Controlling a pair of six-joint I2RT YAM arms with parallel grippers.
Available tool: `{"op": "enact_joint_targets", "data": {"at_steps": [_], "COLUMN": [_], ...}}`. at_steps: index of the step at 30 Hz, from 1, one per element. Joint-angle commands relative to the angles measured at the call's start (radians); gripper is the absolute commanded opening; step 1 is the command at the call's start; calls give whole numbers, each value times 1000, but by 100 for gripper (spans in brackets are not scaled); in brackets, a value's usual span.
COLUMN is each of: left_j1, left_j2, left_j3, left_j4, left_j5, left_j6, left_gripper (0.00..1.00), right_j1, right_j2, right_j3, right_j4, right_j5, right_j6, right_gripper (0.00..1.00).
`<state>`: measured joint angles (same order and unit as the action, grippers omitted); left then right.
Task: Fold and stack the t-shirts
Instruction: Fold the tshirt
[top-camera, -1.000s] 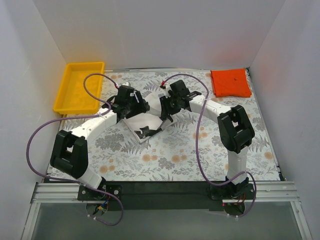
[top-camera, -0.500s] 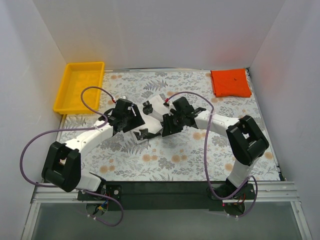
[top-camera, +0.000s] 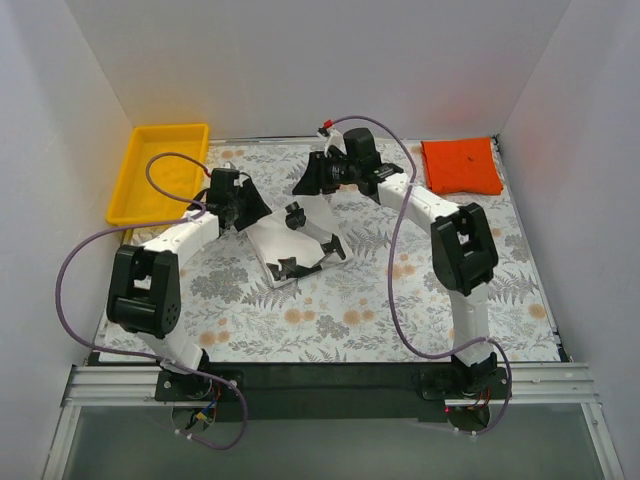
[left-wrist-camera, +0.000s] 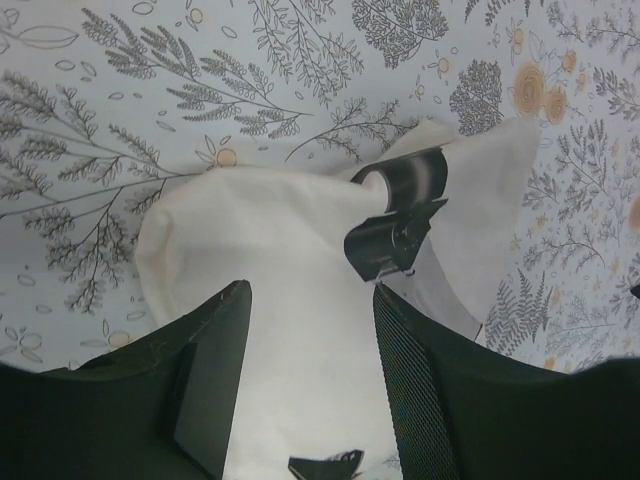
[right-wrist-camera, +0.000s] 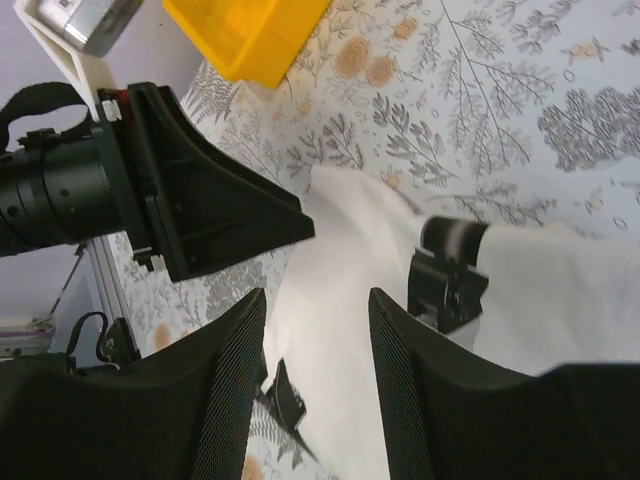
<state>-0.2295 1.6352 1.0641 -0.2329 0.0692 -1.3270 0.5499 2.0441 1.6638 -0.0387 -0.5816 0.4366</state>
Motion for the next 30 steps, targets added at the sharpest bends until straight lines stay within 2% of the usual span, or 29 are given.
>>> {"op": "enact_joint_targets", "data": {"at_steps": [1, 5, 10, 18, 22, 24, 30], "left_j1": [13, 27, 64, 107, 107, 104, 90], "left_j2": [58, 141, 250, 354, 315, 243, -2], "left_j3": [69, 94, 99, 126, 163, 149, 13], "left_j4": [58, 76, 106, 152, 136, 124, 90], "left_j5": [78, 95, 124, 182, 230, 235, 228], "left_j6": [41, 60, 58, 72, 81, 69, 14], "left_gripper": [48, 45, 43, 39, 44, 52, 55], "right_j1": [1, -34, -85, -151, -154, -153, -127], "right_j2": [169, 307, 409, 334, 233, 191, 36], "right_j3": [131, 230, 200, -1, -73, -102, -240], "right_j4": [112, 198, 267, 342, 342, 342, 347], "right_j5": [-112, -100, -75, -32, -46, -57, -119], "right_j6": [80, 169, 224, 218, 202, 208, 228], "right_gripper": [45, 46, 46, 46, 46, 46, 46]}}
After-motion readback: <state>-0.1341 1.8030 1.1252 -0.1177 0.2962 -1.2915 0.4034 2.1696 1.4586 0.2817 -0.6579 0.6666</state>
